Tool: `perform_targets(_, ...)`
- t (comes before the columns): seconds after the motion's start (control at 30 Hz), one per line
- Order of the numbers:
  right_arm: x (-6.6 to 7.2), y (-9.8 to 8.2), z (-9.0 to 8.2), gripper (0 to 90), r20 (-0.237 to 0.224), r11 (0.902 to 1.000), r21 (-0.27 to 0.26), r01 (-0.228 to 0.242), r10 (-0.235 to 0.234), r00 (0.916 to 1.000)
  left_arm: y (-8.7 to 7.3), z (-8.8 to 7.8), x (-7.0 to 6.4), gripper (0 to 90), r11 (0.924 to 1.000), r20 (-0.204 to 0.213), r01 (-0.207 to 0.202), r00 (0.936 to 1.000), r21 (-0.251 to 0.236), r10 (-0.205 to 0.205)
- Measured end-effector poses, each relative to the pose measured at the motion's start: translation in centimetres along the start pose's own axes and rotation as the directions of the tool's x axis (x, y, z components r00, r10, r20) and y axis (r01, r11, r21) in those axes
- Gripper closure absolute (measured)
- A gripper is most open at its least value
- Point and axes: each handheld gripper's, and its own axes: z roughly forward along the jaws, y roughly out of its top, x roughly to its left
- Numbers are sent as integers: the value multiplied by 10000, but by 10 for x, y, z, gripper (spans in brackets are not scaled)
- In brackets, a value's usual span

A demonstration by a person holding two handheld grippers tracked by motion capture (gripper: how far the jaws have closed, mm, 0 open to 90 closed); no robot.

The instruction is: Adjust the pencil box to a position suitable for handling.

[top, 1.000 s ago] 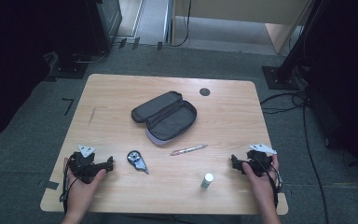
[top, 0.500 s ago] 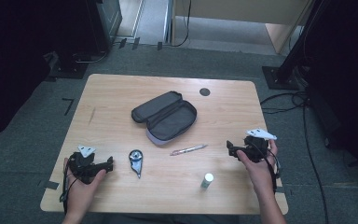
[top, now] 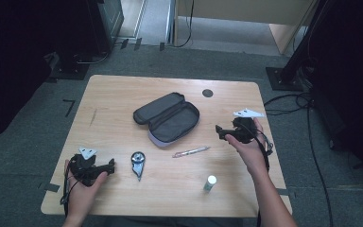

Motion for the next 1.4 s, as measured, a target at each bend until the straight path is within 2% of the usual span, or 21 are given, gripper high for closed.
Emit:
perform_targets(0.13, 5, 16, 9, 173, -157, 10000, -43, 15, -16, 9999, 0, 0, 0, 0, 10000, -4, 24, 10000, -5, -24)
perform_targets(0.33, 11, 28, 11, 222, -174, 9998, -91, 189, -191, 9997, 0, 0, 0, 0, 10000, -6, 17, 10000, 0, -17)
perform_targets(0.43, 16, 37, 13, 253, -378, 9997, -74, 227, -230, 9990, 0, 0, 0, 0, 10000, -7, 7, 10000, 1, -7)
perform_targets(0.63, 20, 49, 17, 286, -487, 9994, -32, 355, -356, 9982, 0, 0, 0, 0, 10000, -8, 5, 10000, 1, -5)
perform_targets(0.8, 17, 58, 25, 330, -659, 9996, -73, 290, -294, 9974, 0, 0, 0, 0, 10000, -13, 2, 10000, 1, -2)
perform_targets(0.93, 14, 63, 35, 385, -594, 9986, -61, 518, -520, 9969, 0, 0, 0, 0, 10000, -19, 15, 10000, -4, -15)
perform_targets(1.13, 11, 65, 56, 433, -665, 9985, 349, 433, -409, 9969, 0, 0, 0, 0, 10000, -29, 24, 10000, -9, -24)
perform_targets(1.23, 12, 65, 65, 498, -619, 9976, 473, 515, -486, 9969, 0, 0, 0, 0, 10000, -18, 9, 10000, -3, -9)
perform_targets(1.27, 14, 67, 72, 505, -878, 9960, 581, 680, -628, 9942, 0, 0, 0, 0, 10000, -19, 7, 10000, -2, -7)
perform_targets(1.33, 15, 68, 77, 525, -1071, 9948, 604, 816, -748, 9914, 0, 0, 0, 0, 10000, -10, -1, 10000, -2, 1)
perform_targets(1.4, 16, 68, 80, 540, -1089, 9952, 598, 779, -711, 9915, 0, 0, 0, 0, 10000, 3, -35, 10000, 15, 35)
